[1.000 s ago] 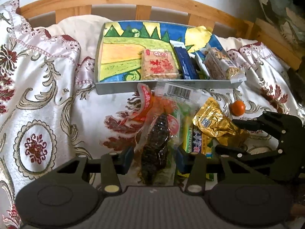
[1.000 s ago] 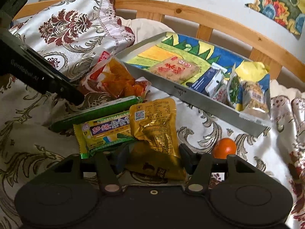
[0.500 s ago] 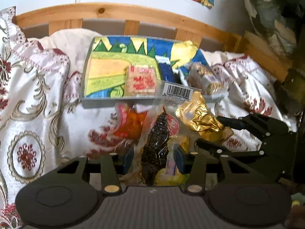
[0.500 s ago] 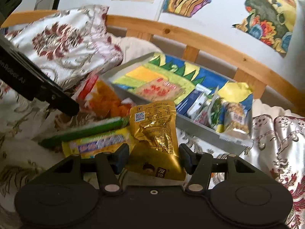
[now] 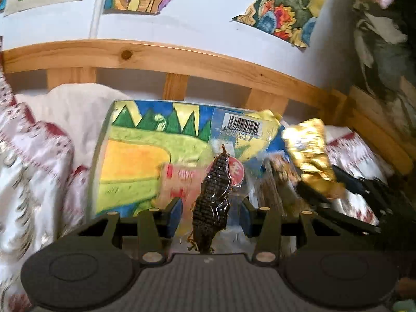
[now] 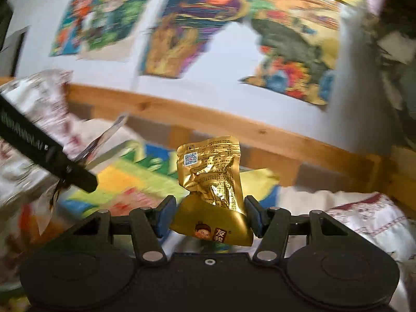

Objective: Organize snacks
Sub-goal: 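Lower both packets into the dinosaur tray and open both tools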

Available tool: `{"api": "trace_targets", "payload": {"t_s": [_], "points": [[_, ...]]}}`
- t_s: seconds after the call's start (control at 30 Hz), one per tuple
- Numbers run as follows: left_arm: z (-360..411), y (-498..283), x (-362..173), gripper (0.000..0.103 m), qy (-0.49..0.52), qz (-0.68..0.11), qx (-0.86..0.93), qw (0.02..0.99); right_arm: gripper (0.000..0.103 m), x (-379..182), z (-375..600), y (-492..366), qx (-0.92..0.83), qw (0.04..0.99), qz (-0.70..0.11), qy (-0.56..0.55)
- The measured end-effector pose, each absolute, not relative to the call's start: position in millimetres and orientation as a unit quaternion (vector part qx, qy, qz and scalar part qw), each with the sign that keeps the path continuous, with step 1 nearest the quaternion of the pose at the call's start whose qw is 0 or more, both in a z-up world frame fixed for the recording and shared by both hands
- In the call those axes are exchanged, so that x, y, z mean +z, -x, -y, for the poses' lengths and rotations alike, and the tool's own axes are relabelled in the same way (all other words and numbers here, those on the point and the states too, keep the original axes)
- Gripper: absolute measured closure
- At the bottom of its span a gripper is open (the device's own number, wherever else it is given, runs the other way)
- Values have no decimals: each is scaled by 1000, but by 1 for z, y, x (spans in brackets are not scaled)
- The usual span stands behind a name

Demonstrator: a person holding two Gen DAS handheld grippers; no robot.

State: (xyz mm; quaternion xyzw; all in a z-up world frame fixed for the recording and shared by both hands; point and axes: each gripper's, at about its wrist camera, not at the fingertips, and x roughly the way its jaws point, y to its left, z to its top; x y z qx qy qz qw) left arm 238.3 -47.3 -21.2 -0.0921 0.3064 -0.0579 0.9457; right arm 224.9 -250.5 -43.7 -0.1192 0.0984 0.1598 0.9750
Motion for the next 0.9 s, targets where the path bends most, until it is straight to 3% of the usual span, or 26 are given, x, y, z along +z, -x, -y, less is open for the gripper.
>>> {"api": "trace_targets", "payload": {"t_s": [0.43, 0.9], "points": [[67, -346, -53, 53, 149, -354, -25, 923, 43, -52, 281, -300, 111, 975, -175, 81], [85, -359, -67, 54, 116, -351, -14, 929, 42, -66, 264, -309, 127, 967, -198, 98]]}}
